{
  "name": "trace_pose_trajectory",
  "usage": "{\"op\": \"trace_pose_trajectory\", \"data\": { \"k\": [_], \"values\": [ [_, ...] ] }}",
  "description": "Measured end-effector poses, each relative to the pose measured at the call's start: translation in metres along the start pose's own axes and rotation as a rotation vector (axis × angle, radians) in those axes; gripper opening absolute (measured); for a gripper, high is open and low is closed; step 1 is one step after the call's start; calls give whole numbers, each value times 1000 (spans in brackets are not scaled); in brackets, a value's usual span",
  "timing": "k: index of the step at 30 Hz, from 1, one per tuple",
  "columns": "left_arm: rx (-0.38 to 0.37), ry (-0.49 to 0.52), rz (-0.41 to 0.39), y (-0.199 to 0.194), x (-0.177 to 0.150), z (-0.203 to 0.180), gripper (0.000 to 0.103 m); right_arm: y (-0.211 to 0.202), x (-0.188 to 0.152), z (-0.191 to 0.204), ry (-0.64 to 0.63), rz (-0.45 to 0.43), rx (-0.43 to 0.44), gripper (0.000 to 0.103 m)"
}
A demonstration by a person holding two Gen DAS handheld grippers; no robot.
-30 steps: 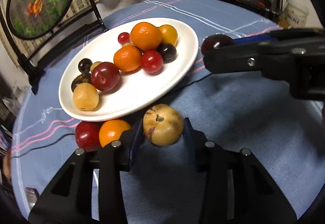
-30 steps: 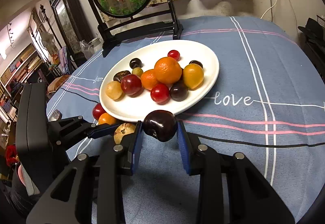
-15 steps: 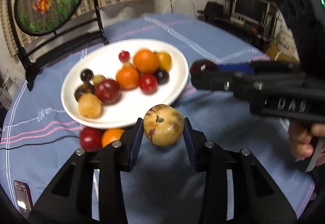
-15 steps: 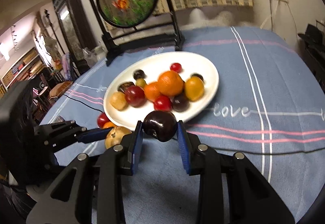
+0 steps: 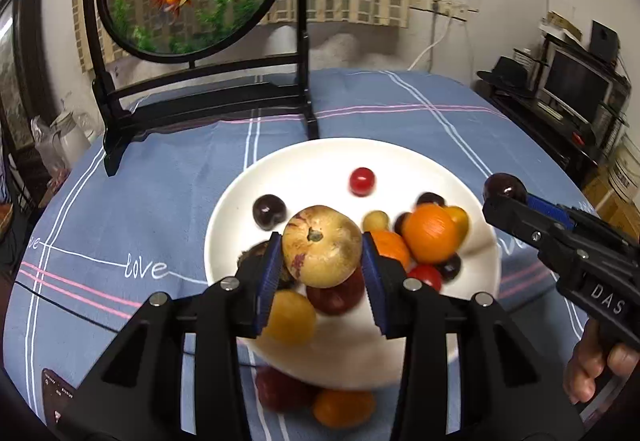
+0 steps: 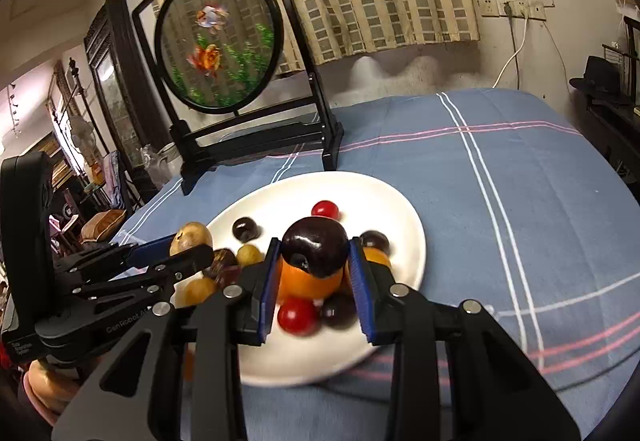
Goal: Organize fruits
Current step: 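Place a dark plum with the right tool while the left tool places the speckled pear-melon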
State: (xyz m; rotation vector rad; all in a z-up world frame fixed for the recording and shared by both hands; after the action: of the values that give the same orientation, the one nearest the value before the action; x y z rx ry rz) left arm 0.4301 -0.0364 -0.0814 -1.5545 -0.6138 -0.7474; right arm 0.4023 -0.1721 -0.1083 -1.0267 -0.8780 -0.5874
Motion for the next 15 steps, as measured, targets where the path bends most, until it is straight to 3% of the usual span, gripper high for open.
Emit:
{"op": "trace_pose_trajectory", "data": {
  "k": [5, 7, 9, 11, 13, 15],
  "values": [
    [12, -34, 15, 9, 4, 14, 43, 22, 8, -2, -1, 0, -2, 37],
    [45, -40, -5, 5, 4, 18, 83, 24, 11, 0, -6, -4, -11, 47],
    [91, -44, -57, -9, 10, 25, 85, 21, 12, 3, -28, -5, -20, 47],
    [86, -49, -70, -21, 13, 30, 85, 14, 13, 5, -32, -17, -17, 47],
    [106, -65, -86, -32, 11, 40, 93, 3, 9, 16, -43, -15, 25, 47],
    [150, -80, -101, -44, 8, 58, 94, -5, -2, 32, -54, 10, 70, 47]
  ]
}}
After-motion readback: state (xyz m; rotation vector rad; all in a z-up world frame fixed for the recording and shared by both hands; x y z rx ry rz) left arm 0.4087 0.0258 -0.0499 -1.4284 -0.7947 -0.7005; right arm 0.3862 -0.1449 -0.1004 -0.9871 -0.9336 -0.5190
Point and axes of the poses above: each gripper's, at about its wrist camera, not at the fingertips, and y roughly the way its jaws point, z to its left, x to its top, the point moved 9 cm from there along y, roughly the way its jaws point, and after that the axes turned 3 degrees about -y, right-handed, at the moved point
